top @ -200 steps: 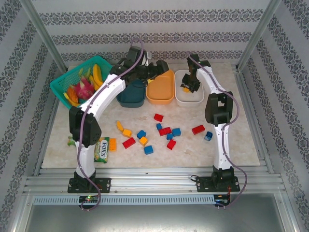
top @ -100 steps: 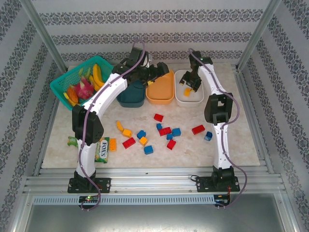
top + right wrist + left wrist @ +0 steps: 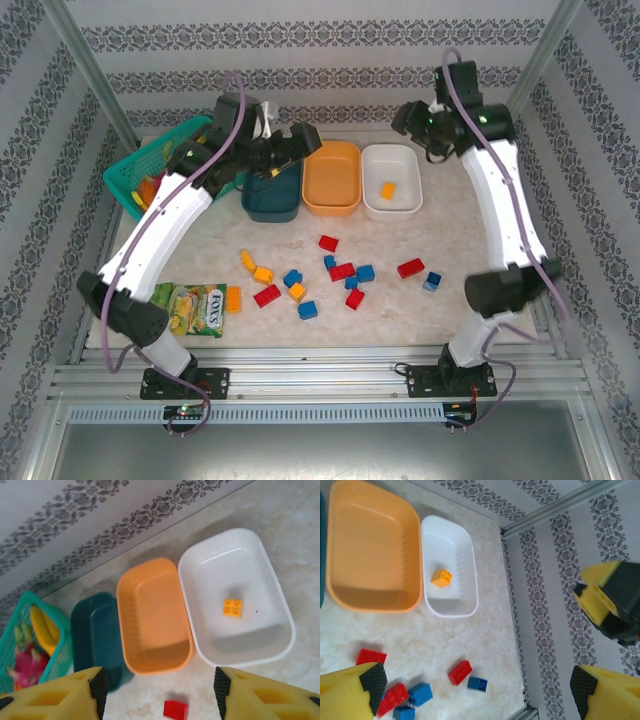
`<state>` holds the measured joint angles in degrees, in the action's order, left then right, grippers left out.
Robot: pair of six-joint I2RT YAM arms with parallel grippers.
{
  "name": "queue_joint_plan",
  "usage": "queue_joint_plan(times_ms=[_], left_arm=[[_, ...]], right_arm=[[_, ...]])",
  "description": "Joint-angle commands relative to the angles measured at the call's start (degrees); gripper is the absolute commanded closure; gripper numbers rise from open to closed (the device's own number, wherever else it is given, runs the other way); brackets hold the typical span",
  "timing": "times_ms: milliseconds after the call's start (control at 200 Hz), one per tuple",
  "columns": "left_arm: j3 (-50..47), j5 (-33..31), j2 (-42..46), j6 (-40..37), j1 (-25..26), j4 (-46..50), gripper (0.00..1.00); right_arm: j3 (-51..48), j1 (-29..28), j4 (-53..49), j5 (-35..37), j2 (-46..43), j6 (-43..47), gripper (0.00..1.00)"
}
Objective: Sort the legos into containers by color
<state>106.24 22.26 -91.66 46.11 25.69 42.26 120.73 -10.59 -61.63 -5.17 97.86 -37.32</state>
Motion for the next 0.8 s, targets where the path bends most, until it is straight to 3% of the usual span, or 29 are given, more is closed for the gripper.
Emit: queue_joint_plan(times_ms=[0, 210, 380, 595, 794], left_arm=[[-7.3, 0.3, 4.4, -1.4, -0.3, 3.1, 0.03], [-20.3, -1.0, 15.2, -1.1, 0.8, 6.1, 0.04], [-31.1, -3.3, 22.2, 0.4, 2.9, 8.5, 0.05], [-42.4, -8.6, 27.9, 3.2, 7.7, 10.7, 0.10], [-50.1, -12.9, 28.0, -0.5, 11.9, 10.1, 0.17]], right_arm=[[-12.2, -0.1, -0.6, 2.6, -6.9, 1.0, 0.40], [-32.0, -1.2, -1.9, 0.6, -23.4, 0.1, 0.40], [-43.5, -5.3, -2.1, -0.5, -33.0, -0.9, 0.40], [-54.3, -16.4, 0.5, -2.7, -37.4, -3.8, 0.41], [-66.1, -28.5, 13.7, -8.2, -40.7, -2.5, 0.40]])
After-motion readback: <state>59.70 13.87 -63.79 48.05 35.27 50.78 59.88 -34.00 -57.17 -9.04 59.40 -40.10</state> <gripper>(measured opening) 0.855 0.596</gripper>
